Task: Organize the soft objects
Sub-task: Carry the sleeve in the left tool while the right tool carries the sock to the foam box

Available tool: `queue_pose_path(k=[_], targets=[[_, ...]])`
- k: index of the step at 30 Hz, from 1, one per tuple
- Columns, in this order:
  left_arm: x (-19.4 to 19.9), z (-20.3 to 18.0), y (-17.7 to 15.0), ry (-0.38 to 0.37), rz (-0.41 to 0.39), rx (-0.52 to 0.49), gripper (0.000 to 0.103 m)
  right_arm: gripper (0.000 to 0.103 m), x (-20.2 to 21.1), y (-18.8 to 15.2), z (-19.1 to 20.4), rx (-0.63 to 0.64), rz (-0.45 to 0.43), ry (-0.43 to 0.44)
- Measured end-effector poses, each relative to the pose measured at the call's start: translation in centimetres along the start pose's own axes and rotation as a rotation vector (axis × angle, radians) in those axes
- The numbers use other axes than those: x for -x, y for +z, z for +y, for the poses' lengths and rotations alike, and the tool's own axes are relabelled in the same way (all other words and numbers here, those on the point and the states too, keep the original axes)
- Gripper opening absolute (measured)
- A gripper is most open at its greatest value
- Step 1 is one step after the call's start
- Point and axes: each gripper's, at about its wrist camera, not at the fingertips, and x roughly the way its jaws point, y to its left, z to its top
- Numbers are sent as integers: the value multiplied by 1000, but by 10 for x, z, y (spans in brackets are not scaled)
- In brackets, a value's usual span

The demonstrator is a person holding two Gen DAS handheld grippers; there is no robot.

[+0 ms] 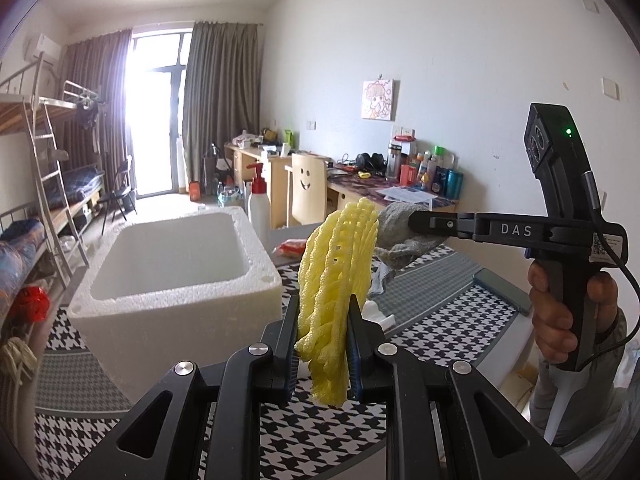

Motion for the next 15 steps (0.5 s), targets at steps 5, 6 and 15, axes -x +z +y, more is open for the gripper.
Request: queue_pose_path(k=[5, 6, 15], targets=[[1, 0, 3, 5, -16, -8, 21, 8, 3, 3, -1, 4, -16, -8], [1, 0, 3, 6, -19, -10, 21, 8, 3, 3, -2, 3, -20, -11], [2, 0, 6, 11, -37, -15, 21, 8, 5, 8, -2, 8, -42, -14]])
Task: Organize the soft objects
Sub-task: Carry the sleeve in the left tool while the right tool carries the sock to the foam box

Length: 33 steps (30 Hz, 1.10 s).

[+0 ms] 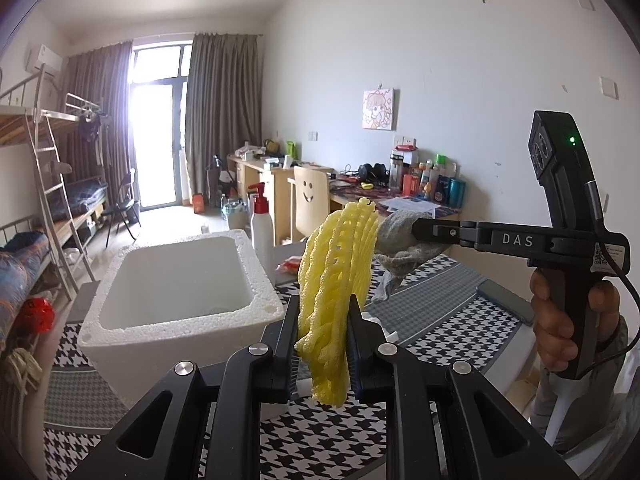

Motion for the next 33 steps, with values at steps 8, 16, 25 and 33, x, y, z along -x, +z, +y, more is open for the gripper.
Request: queue_pose_path(k=[8, 16, 25, 33], targets=[[4, -1, 4, 2, -22, -13, 21, 8, 1, 4, -1, 5, -16, 3], [4, 2, 11, 8, -42, -16, 21, 8, 3, 8, 1, 18, -35, 1], [-1, 9, 20, 38, -56, -9, 21, 8, 0, 17, 1, 17, -52, 9], [-6, 14, 26, 59, -67, -6, 21, 8, -4, 26, 2, 31, -63, 17]])
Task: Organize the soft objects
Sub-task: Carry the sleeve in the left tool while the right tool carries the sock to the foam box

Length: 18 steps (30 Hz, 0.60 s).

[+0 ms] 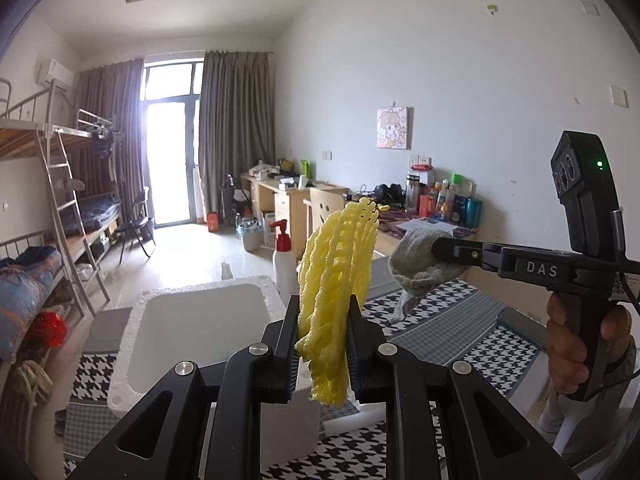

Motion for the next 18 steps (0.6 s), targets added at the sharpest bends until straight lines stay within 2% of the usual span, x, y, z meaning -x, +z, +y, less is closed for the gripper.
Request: queue_pose_path(k=[18], targets=[[-8, 28, 12, 87, -10, 59, 21, 8, -20, 15, 14, 32, -5, 28]])
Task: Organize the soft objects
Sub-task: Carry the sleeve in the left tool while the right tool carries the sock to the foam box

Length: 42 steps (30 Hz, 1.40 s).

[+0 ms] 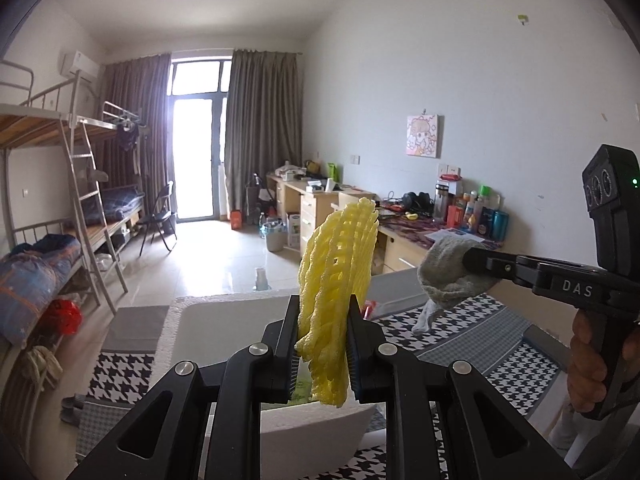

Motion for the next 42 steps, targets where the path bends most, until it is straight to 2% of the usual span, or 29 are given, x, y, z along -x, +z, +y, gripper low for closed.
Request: queue_pose_path(k=[18, 42], targets=[[2, 26, 3, 105, -12, 38, 21, 8, -21, 9, 18, 42, 11, 55], [12, 54, -7, 194, -19, 62, 21, 8, -55, 7, 52, 82, 66, 146]])
